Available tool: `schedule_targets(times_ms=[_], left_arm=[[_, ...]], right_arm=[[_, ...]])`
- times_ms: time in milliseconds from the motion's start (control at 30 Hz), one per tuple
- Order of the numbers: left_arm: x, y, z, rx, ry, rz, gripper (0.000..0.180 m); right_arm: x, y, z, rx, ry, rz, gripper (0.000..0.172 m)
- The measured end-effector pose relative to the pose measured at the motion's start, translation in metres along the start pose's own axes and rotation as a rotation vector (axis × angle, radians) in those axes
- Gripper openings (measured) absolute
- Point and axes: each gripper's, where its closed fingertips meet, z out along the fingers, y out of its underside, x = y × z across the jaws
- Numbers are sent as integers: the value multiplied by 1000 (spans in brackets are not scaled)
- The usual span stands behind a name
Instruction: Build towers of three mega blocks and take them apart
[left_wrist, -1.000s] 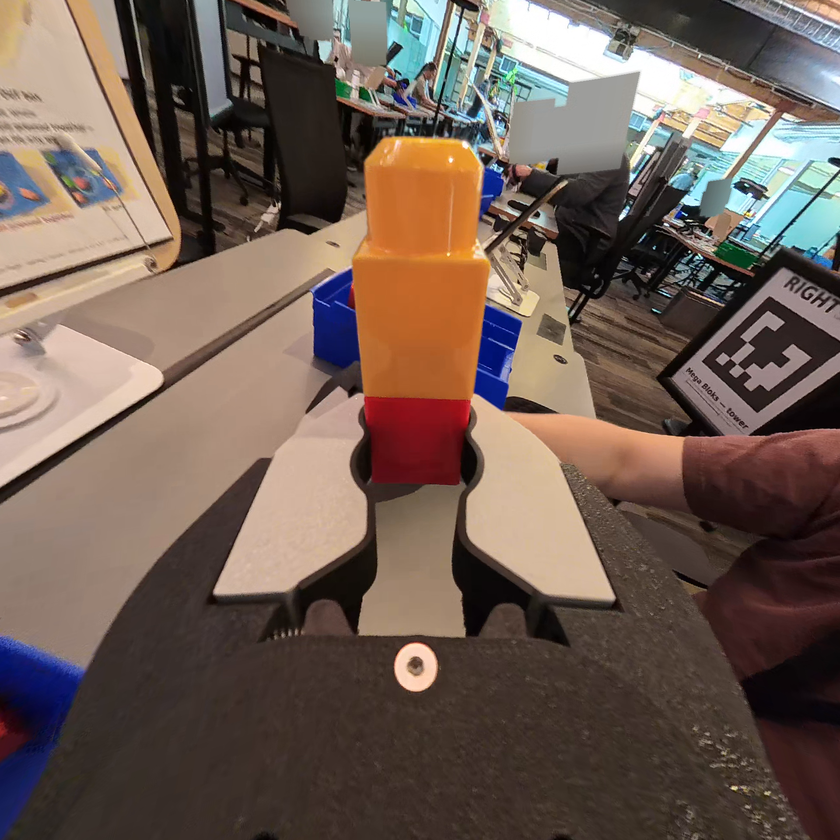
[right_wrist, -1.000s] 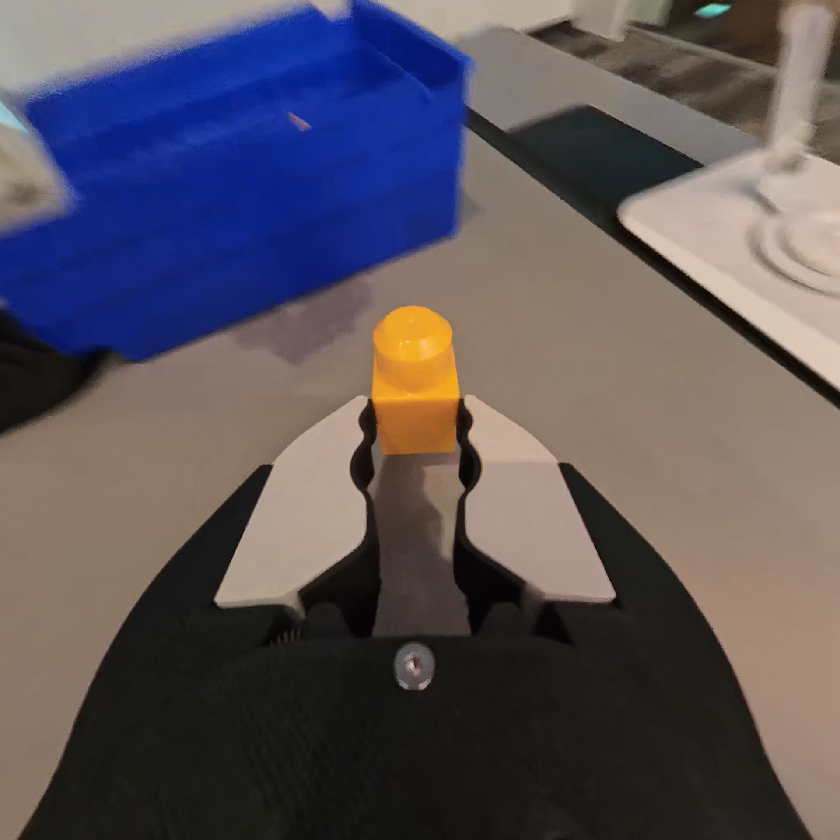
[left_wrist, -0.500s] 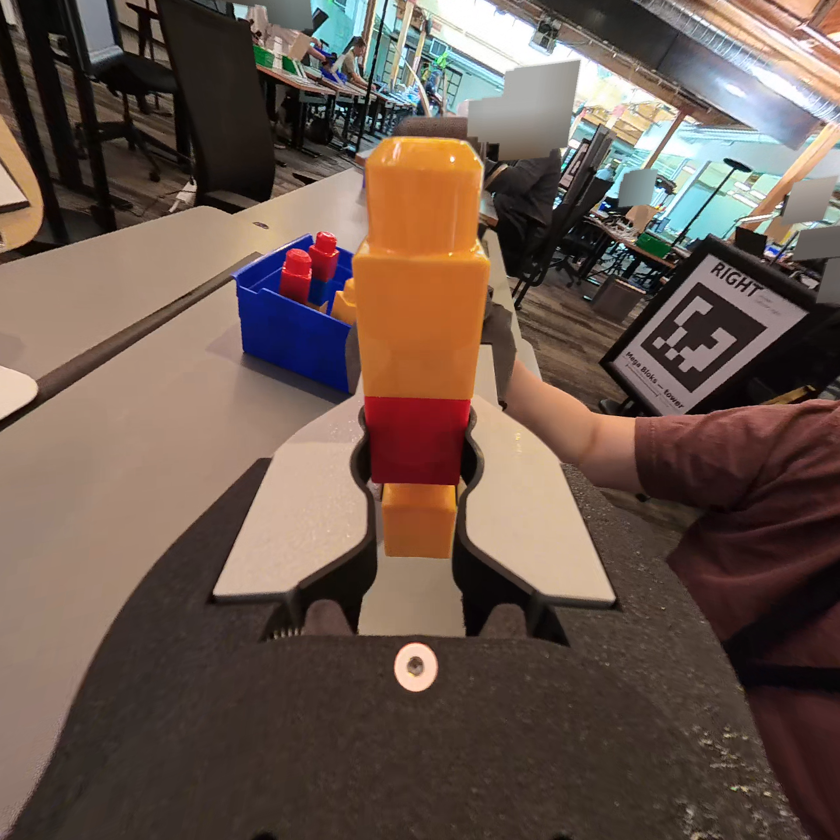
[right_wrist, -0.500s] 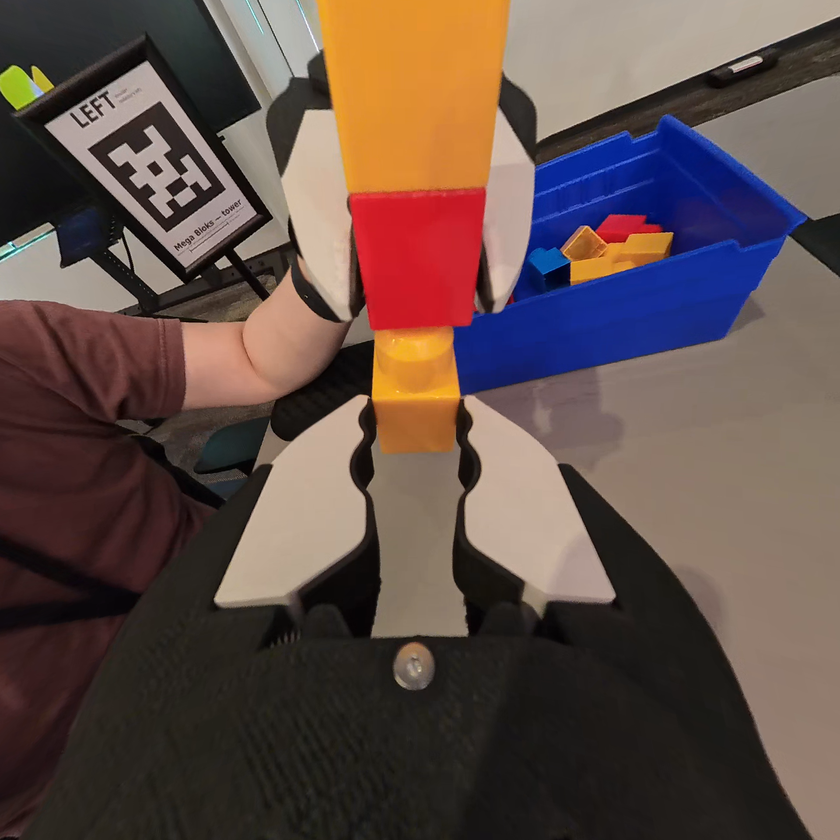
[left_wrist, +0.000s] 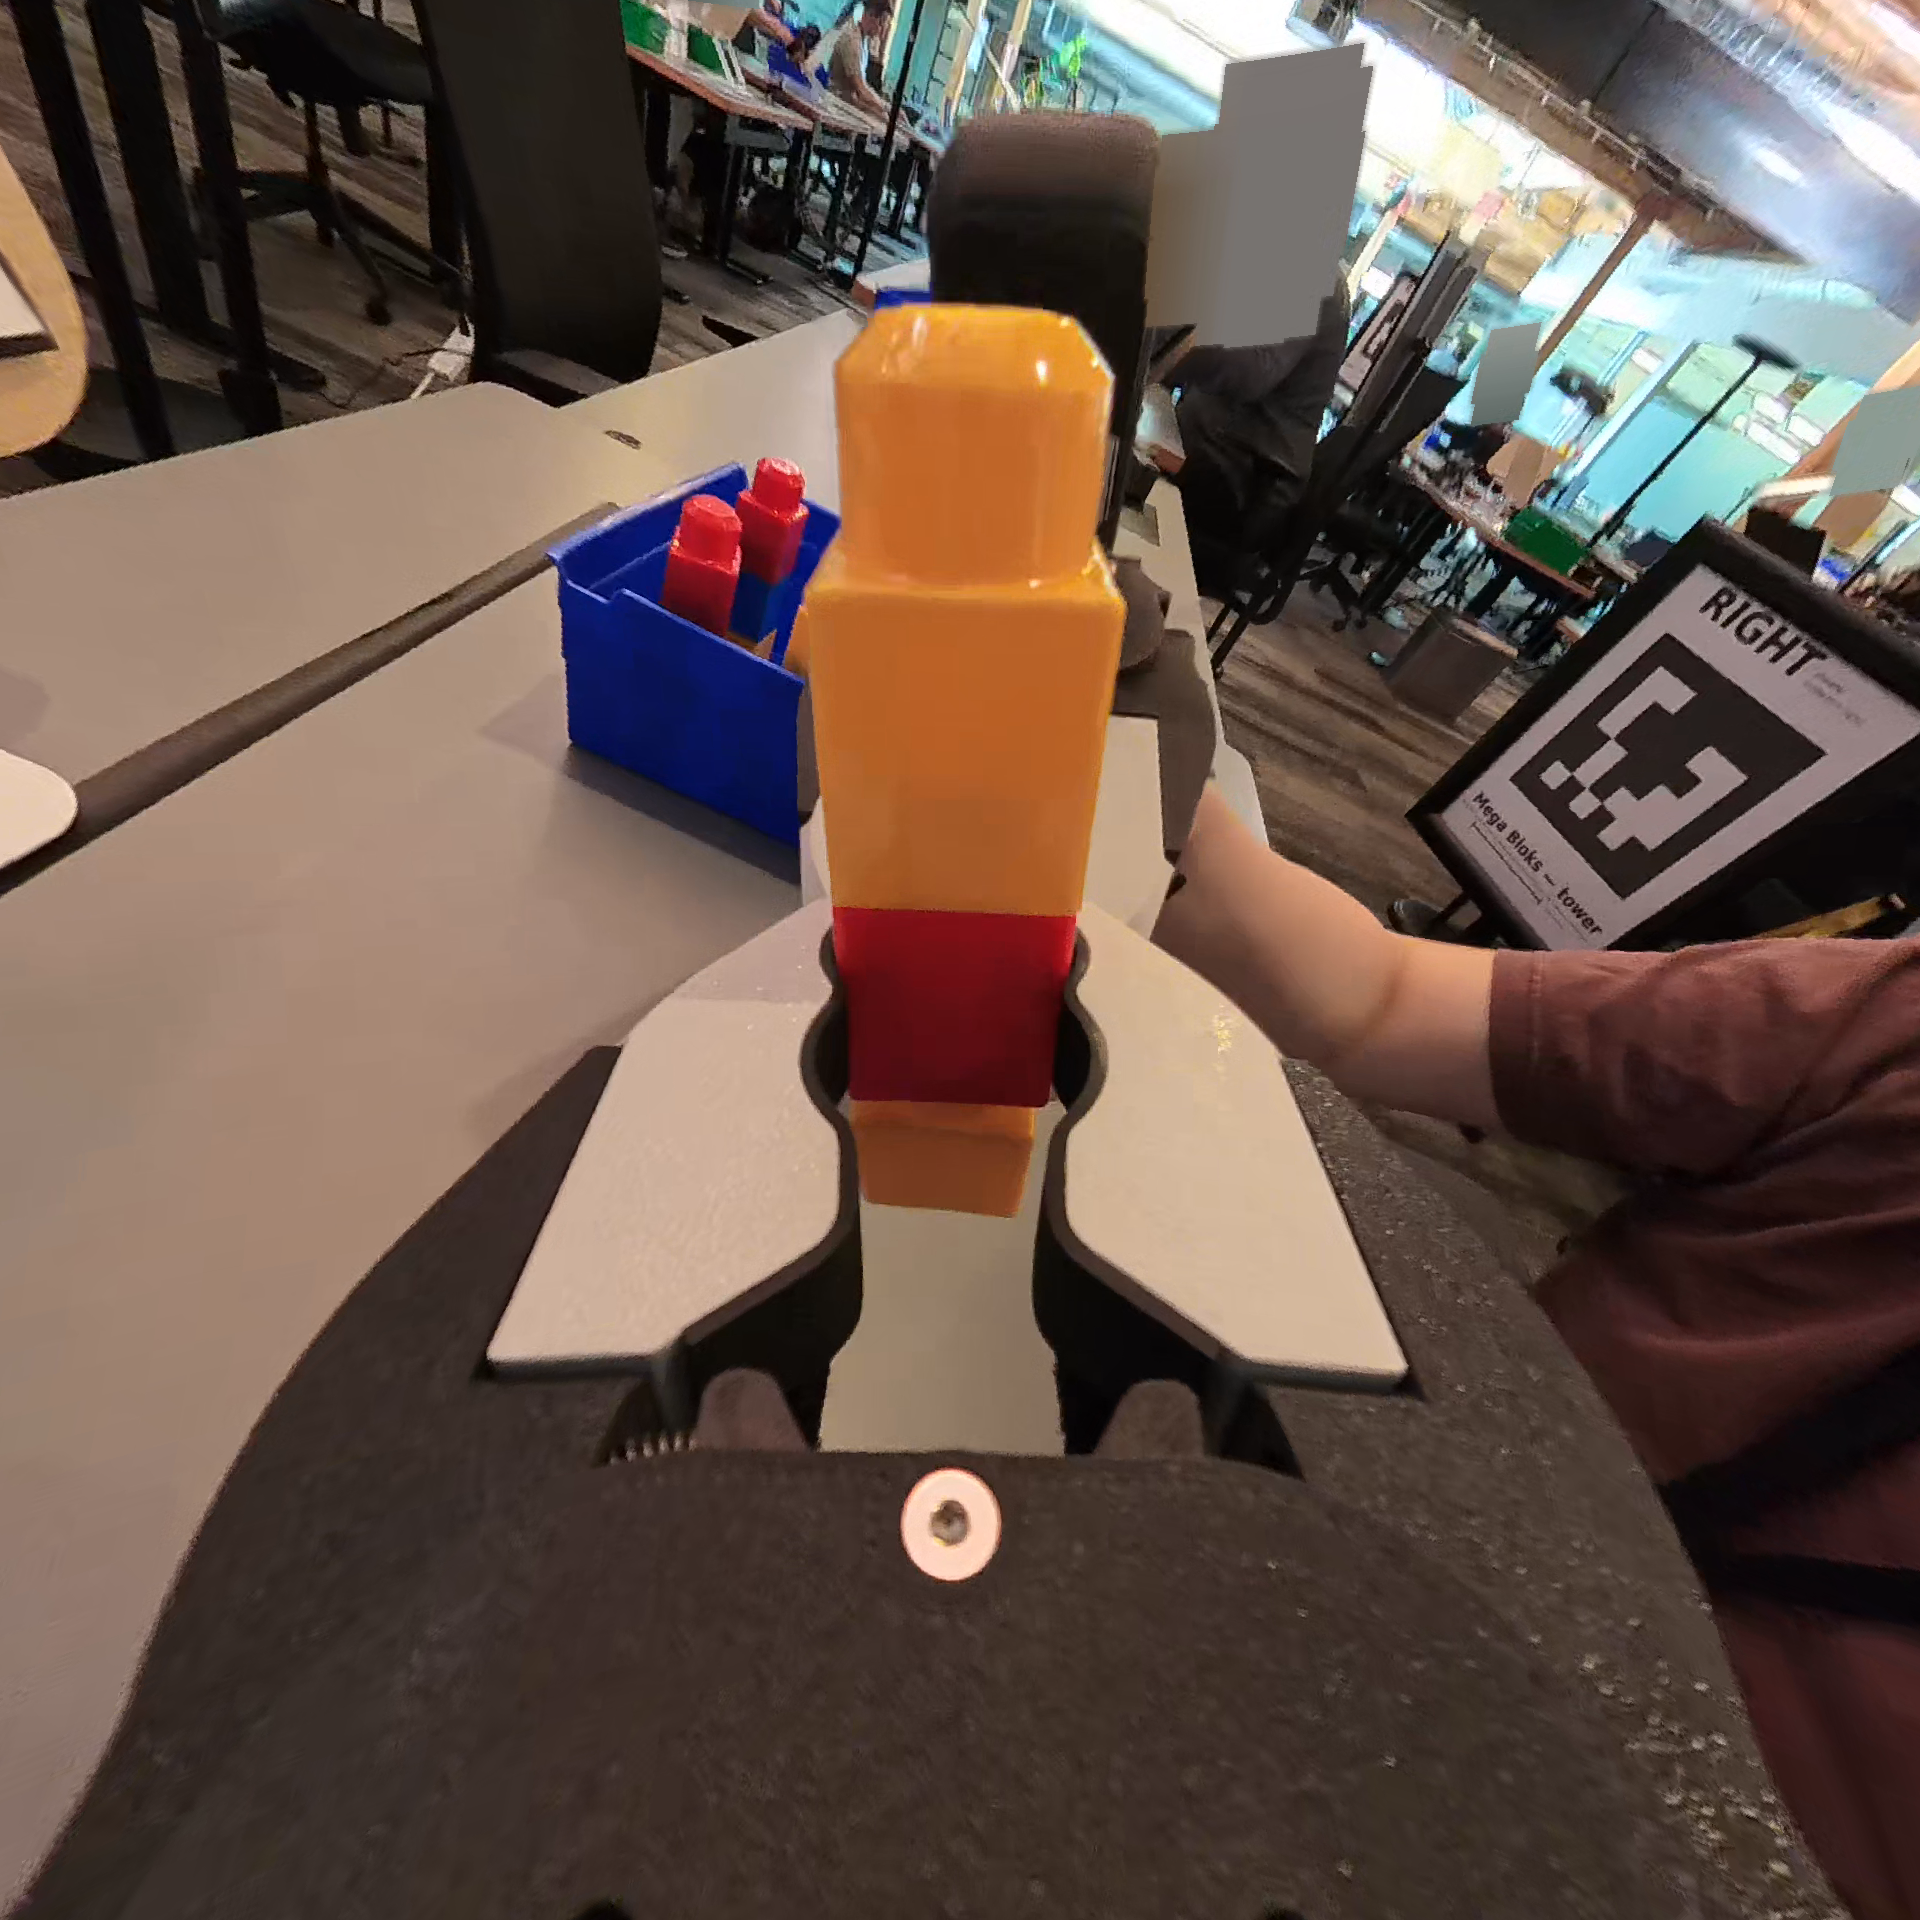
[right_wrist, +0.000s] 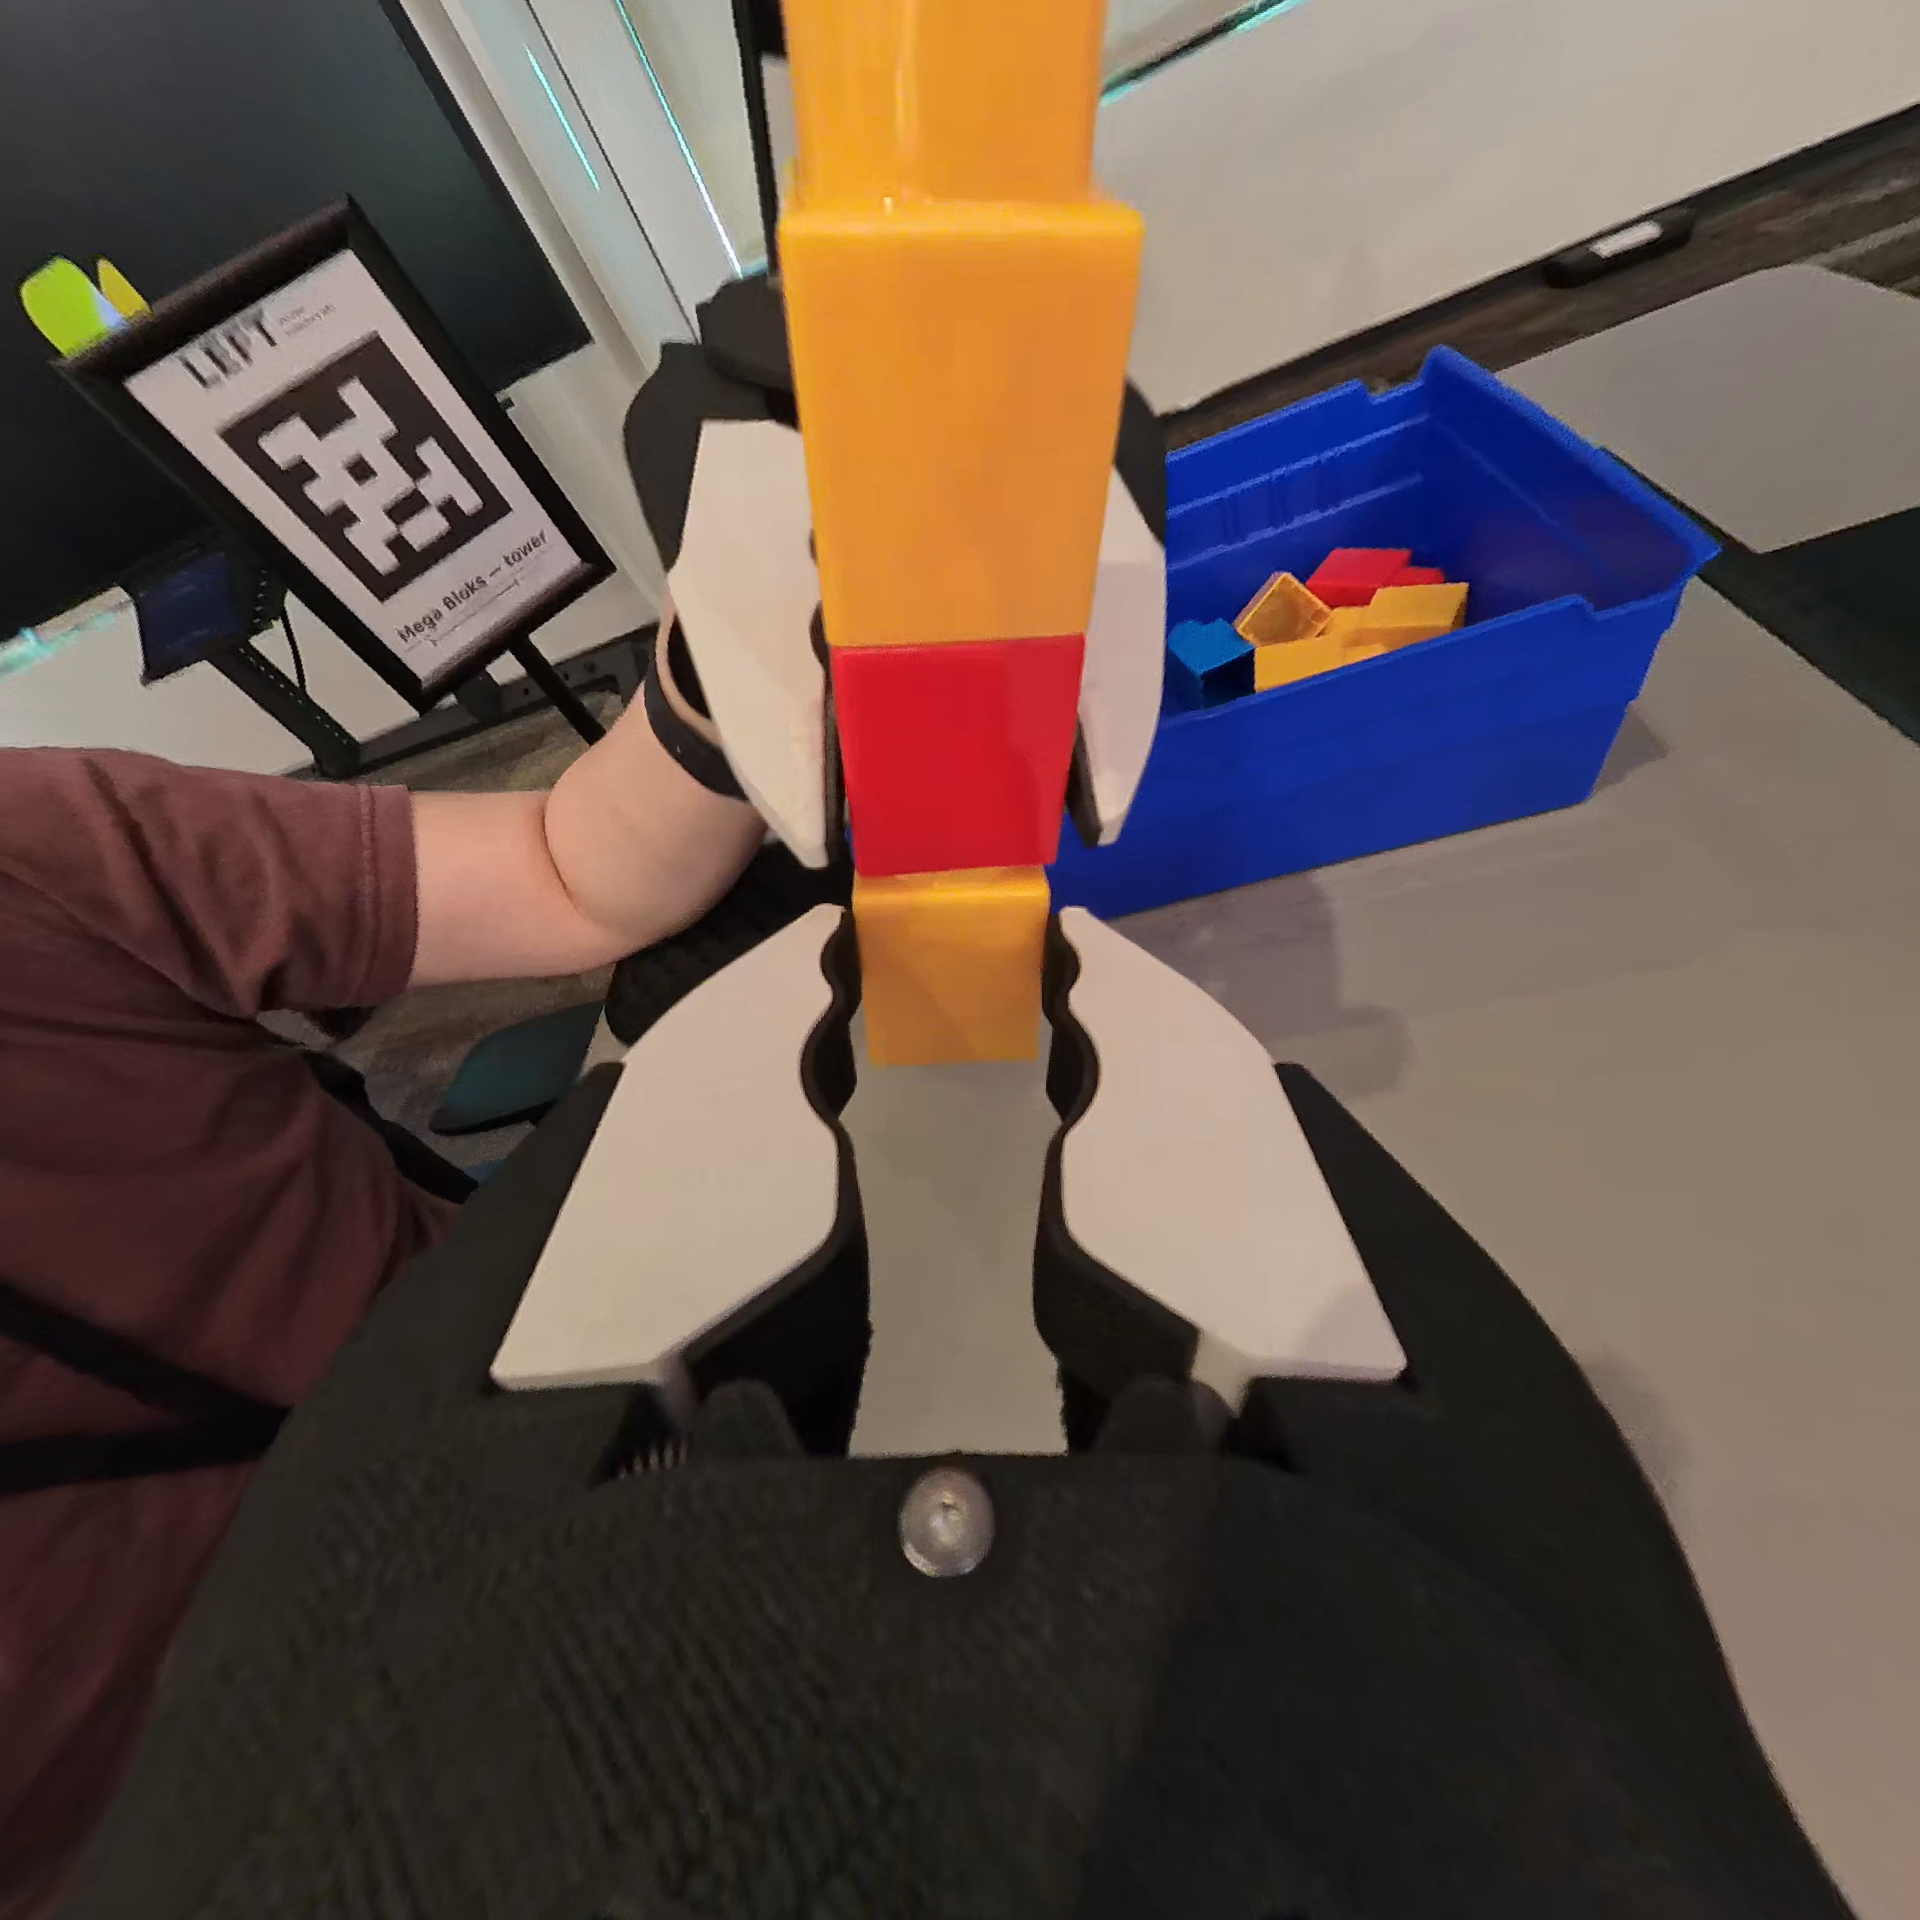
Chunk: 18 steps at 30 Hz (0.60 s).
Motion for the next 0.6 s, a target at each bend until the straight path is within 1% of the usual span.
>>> schedule_targets(times_ms=[67, 267, 367, 467, 533, 600], left_arm=[[-1, -8, -2, 68, 19, -30, 35], [-7, -18, -3, 190, 50, -104, 35], [-8, -22, -6, 218, 50, -115, 35], [-8, -25, -7, 245, 36, -105, 35], [-8, -23, -5, 230, 28, -102, 35], [-7, -26, -5, 242, 22, -96, 35]], right_arm=[[0, -7, -1, 55, -16, 19, 34], [6, -17, -5, 152, 4, 10, 34], [8, -23, -7, 217, -5, 10, 34], [8, -25, -6, 248, -12, 2, 34], [7, -22, -6, 236, -31, 5, 34], [6, -25, -7, 262, -41, -1, 34]])
